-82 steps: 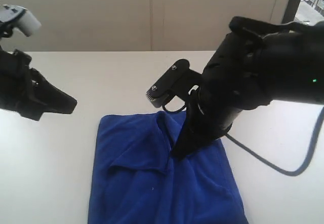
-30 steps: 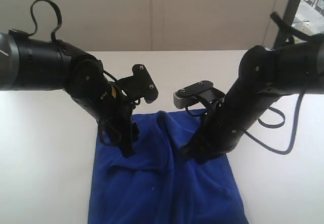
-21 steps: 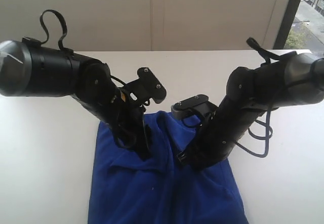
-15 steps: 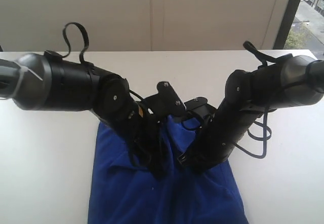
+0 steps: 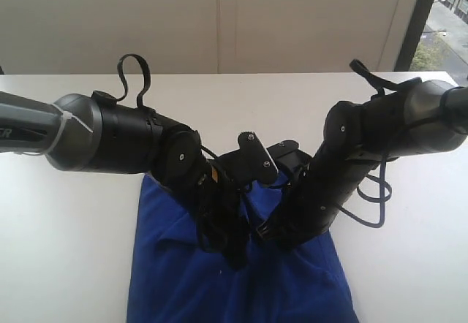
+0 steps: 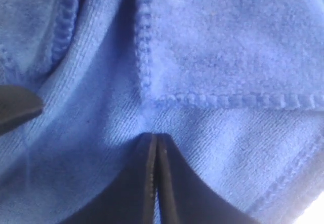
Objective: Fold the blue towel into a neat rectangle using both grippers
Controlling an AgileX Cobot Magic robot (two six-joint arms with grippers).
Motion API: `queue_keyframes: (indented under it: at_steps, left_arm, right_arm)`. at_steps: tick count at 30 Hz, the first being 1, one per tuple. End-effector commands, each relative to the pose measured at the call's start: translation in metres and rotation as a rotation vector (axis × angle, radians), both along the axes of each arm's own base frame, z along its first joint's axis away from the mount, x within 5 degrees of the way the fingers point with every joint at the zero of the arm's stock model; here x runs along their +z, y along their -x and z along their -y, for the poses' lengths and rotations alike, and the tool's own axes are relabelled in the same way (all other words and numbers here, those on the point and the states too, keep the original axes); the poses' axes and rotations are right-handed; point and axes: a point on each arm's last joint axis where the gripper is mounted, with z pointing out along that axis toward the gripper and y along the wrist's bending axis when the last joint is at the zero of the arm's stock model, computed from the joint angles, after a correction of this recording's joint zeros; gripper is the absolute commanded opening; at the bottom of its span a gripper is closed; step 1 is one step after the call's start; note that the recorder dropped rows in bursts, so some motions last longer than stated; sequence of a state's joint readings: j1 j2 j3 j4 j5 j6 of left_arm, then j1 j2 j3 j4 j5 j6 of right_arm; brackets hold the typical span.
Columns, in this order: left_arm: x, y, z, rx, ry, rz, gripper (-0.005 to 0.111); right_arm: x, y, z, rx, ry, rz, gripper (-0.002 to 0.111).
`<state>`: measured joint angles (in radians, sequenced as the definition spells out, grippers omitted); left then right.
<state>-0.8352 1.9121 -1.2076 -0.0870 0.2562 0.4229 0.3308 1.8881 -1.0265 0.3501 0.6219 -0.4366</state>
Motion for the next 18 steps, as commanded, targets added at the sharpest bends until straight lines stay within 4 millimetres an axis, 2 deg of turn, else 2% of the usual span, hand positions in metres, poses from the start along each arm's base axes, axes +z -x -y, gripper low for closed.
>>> queue_keyframes:
  at_steps: [1,5,12,18]
  left_arm:
    - [-0.013,0.008,-0.004,-0.01,-0.076,-0.083,0.057]
    - [-0.01,0.009,-0.005,-0.012,-0.082,-0.092,0.057]
    - [0.037,0.013,-0.011,0.008,0.015,-0.017,0.057]
    - [0.032,0.013,-0.011,0.011,0.002,-0.033,0.057]
  right_arm:
    - [0.0,-0.002,0.003,0.023,0.024,0.032,0.0]
    - [0.007,-0.001,0.003,0.025,0.019,0.05,0.0]
    - [0.01,-0.002,0.006,0.024,0.029,0.058,0.0]
    - [0.025,-0.001,0.023,-0.043,0.055,0.057,0.0]
